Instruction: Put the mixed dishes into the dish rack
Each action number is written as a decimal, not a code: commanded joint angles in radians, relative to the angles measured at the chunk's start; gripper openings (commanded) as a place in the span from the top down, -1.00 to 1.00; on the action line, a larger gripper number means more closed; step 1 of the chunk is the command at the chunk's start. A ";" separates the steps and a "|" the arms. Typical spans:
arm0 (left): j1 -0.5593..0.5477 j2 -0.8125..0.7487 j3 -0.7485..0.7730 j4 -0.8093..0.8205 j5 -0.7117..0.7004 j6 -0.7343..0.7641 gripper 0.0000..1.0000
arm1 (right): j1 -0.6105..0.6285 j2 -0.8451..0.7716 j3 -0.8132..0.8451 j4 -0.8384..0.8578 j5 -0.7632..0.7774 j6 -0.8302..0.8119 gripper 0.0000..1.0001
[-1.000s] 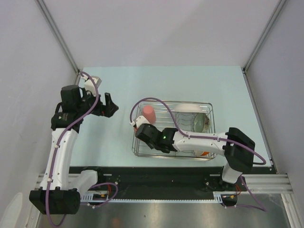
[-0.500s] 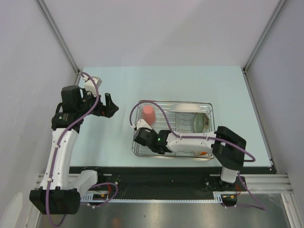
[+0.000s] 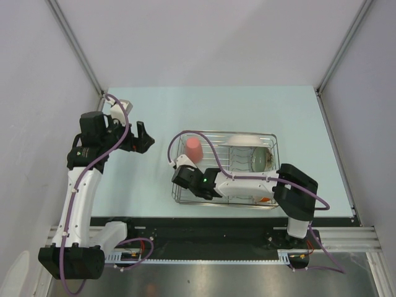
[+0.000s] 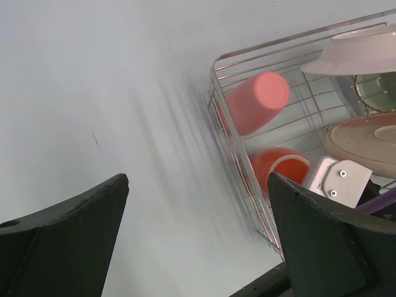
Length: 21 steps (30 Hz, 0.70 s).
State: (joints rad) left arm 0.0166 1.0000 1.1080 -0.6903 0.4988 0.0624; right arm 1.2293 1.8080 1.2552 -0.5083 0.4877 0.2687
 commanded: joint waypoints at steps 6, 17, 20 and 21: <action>0.011 -0.020 0.004 0.028 -0.009 0.024 -0.99 | 0.029 0.045 0.032 -0.070 -0.017 0.023 -0.27; 0.013 -0.021 0.000 0.032 0.001 0.019 -0.99 | 0.045 -0.099 0.032 -0.093 -0.063 0.029 -0.99; 0.011 -0.020 -0.008 0.040 0.006 0.010 -0.99 | 0.047 -0.176 0.035 -0.073 -0.098 0.030 -0.99; 0.013 -0.017 -0.011 0.041 0.009 0.004 -0.99 | 0.045 -0.188 0.036 -0.070 -0.118 0.033 -0.99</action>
State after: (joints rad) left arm 0.0193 1.0000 1.1080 -0.6888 0.4988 0.0631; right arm 1.2488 1.7763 1.2594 -0.6018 0.4480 0.2832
